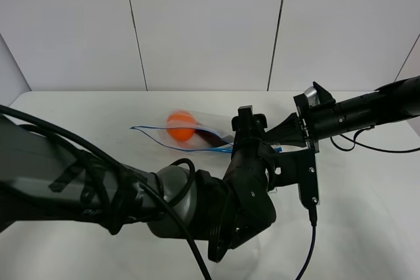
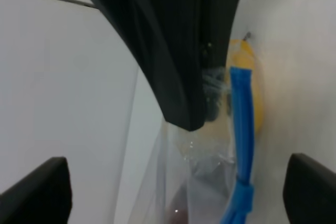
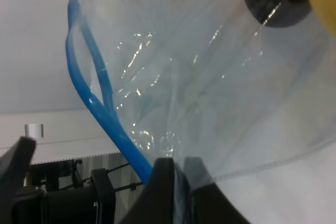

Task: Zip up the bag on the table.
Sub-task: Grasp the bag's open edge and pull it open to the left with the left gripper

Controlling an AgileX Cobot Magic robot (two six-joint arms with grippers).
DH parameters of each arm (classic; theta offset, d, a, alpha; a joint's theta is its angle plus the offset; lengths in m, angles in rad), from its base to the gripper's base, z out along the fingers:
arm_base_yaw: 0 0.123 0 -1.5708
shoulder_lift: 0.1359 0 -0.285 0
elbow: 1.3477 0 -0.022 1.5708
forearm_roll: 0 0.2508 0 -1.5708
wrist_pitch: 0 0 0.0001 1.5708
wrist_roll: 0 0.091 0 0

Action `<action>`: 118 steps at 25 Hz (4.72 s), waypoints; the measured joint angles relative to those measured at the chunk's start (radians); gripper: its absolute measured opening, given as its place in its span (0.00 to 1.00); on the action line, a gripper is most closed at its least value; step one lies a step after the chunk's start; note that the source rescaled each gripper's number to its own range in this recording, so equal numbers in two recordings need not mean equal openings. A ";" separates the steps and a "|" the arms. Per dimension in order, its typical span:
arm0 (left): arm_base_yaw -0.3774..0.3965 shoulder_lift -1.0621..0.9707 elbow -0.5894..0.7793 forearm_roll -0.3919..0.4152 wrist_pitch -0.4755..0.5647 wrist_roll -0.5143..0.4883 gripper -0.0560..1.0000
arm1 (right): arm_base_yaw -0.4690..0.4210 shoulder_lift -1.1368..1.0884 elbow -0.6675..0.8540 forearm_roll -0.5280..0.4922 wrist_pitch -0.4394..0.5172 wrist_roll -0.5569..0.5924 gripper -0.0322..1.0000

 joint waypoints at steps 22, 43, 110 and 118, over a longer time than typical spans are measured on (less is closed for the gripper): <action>0.000 0.024 0.001 -0.001 0.000 0.066 0.43 | 0.000 0.000 0.000 0.017 0.000 0.000 0.03; 0.000 0.024 0.001 -0.006 -0.012 0.102 0.05 | 0.000 0.000 0.000 0.024 0.000 0.000 0.03; 0.319 -0.226 0.404 -0.132 0.058 0.351 0.05 | 0.003 0.001 0.000 -0.044 0.011 0.000 0.03; 0.357 -0.227 0.404 -0.136 0.057 0.351 0.05 | 0.003 0.001 0.000 -0.042 0.011 0.000 0.03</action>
